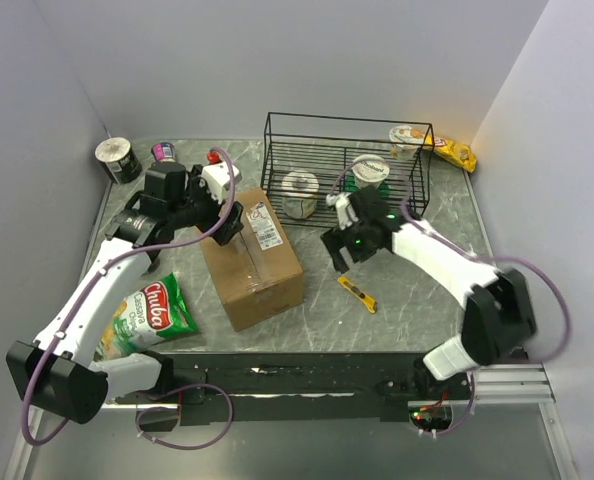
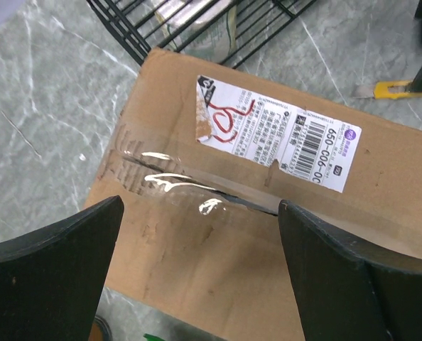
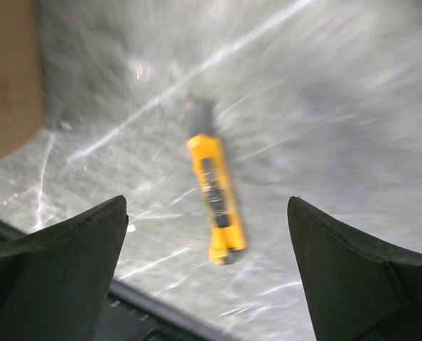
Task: Unpack the express box
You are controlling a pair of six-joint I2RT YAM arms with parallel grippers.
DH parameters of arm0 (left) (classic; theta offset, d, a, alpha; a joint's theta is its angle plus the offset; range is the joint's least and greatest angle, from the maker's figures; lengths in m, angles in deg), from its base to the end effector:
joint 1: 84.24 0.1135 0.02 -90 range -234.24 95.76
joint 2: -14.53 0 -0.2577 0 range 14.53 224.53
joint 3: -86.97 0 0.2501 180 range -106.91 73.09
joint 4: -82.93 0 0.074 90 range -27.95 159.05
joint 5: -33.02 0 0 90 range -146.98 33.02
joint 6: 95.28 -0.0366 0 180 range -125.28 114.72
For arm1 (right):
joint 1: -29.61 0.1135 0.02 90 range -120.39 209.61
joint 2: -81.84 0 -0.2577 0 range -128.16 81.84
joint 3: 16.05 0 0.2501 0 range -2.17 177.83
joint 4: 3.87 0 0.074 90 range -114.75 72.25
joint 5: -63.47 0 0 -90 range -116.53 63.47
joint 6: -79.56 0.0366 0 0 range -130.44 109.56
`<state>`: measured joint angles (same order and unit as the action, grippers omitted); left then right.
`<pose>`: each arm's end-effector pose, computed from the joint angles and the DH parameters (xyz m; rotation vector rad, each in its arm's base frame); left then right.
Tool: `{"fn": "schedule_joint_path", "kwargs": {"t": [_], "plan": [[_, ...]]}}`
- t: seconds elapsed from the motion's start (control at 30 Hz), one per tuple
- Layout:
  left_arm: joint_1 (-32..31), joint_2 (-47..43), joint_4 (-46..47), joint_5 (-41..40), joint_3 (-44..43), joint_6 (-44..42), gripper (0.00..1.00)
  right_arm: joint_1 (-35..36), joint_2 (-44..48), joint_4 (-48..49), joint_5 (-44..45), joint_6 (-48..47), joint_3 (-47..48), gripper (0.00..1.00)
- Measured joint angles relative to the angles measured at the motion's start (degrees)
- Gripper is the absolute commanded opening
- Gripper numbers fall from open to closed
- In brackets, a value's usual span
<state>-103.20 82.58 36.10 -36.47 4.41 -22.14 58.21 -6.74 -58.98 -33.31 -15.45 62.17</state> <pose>0.2392 -0.0957 0.3573 0.8492 1.9437 -0.4031 0.2661 0.1500 0.2258 -0.8238 2.6061 0.2799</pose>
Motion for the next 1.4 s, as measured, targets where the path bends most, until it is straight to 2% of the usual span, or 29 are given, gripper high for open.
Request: {"fn": "schedule_joint_path", "kwargs": {"t": [0.1,0.2,0.33,0.5,0.67,0.8,0.97,1.13,1.17,1.23,1.4], "plan": [[0.0,0.1,1.5,-0.1,0.0,-0.9,0.97,-2.6,7.9,3.7,-2.2,-6.4,-1.3,0.93],[0.0,0.3,4.1,-0.1,0.0,-0.5,0.96,-7.1,13.2,5.7,-11.7,-16.2,-3.6,0.84],[0.0,2.2,8.1,0.1,0.0,2.4,0.97,-10.0,12.3,6.3,-19.3,-27.6,-6.8,0.80],[0.0,7.0,10.4,1.9,-0.9,6.8,0.96,-9.2,9.9,6.2,-20.7,-37.2,-14.3,0.80],[0.0,9.6,11.4,2.1,-2.5,9.2,0.96,-9.1,9.8,9.2,-19.0,-40.6,-20.6,0.77],[0.0,9.3,11.8,1.9,-2.8,9.4,0.96,-8.9,8.4,11.8,-17.6,-41.7,-21.2,0.75],[0.0,8.7,11.7,1.2,-2.8,9.5,0.97,-8.3,5.4,14.8,-15.0,-43.3,-21.3,0.63],[0.1,8.3,11.7,1.0,-3.2,9.5,0.97,-8.0,3.3,15.2,-14.4,-44.3,-21.0,0.60],[0.1,8.3,11.7,1.0,-3.3,9.5,0.96,-7.8,3.3,15.1,-14.3,-44.4,-21.0,0.54],[0.1,8.3,11.8,1.0,-3.6,9.5,0.96,-7.7,3.3,14.9,-14.3,-44.8,-21.0,0.51],[0.1,8.3,12.1,1.0,-3.7,9.4,0.96,-7.6,3.2,14.0,-14.2,-45.9,-20.7,0.53]]}}
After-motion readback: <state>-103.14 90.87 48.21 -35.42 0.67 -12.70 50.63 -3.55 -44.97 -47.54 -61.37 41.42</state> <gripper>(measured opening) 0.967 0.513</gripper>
